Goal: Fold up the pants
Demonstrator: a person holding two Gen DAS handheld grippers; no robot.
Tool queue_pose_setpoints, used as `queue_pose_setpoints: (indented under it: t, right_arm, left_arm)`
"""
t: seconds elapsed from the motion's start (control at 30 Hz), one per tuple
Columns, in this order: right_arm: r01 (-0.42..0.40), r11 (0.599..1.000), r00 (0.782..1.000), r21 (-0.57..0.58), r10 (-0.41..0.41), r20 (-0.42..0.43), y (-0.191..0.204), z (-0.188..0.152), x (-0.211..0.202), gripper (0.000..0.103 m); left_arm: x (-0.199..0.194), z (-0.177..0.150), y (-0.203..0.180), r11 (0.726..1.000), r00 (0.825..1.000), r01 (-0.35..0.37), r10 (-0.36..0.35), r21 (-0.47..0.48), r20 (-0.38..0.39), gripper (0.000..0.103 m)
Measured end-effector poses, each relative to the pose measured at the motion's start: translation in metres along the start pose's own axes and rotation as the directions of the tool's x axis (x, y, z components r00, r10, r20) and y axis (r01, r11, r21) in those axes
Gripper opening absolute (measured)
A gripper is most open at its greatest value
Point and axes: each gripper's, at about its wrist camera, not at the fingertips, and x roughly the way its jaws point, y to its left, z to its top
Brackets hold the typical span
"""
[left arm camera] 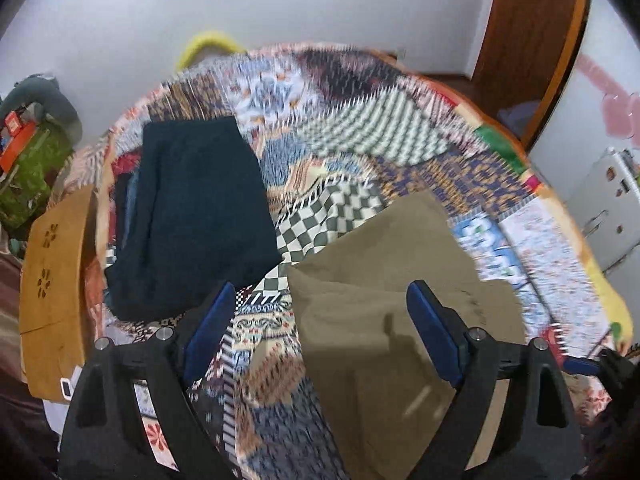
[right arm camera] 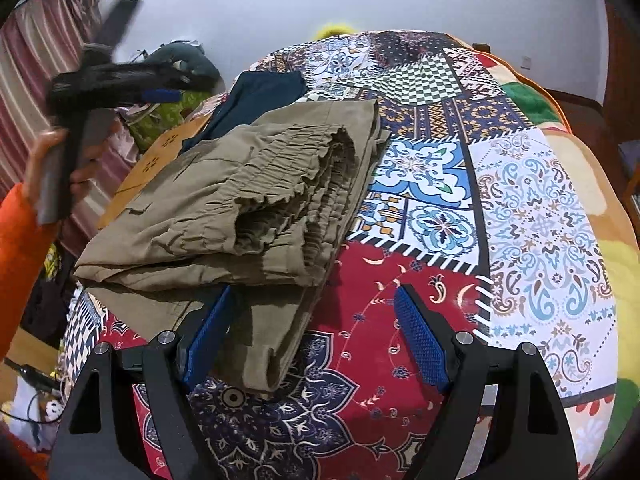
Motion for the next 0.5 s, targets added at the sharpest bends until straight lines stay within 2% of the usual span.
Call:
queue_pose_setpoints:
  t: [0.13,0.27,0.37,0.5]
  right_arm:
    - [0.009,1.0,1.0,0.015,-0.009,-0.007,-0.006,0.002,0.001,0.079]
    - [0.029,0.999,1.0,0.024,-0.029,-0.011,-0.012,0.001,-0.001,0.079]
    - [0.041,0.998,0.999,0.042,-0.041,-0.002,-0.018,0.001,-0.006,0.079]
    - [0.056,0.997,0.998,0.06,-0.055,-0.004,-0.026,-0.001,-0.01,0.079]
  left_arm:
    - [0.052,0.007,0.004,1.0,0.994,-0.006,0.006,0.0,-0.112,0.088]
    - [0.095,0.0,0.001,0.996,0.972,-0.04,0.056,0.074,-0.228,0.09]
    - [0.099,-0.011,0.005,0.993,0.974,-0.046,0.069,0.111,-0.217,0.101]
    - [0.086,-0.029,0.016,0.991,0.974,-0.054,0.078,0.118,-0.213,0.102]
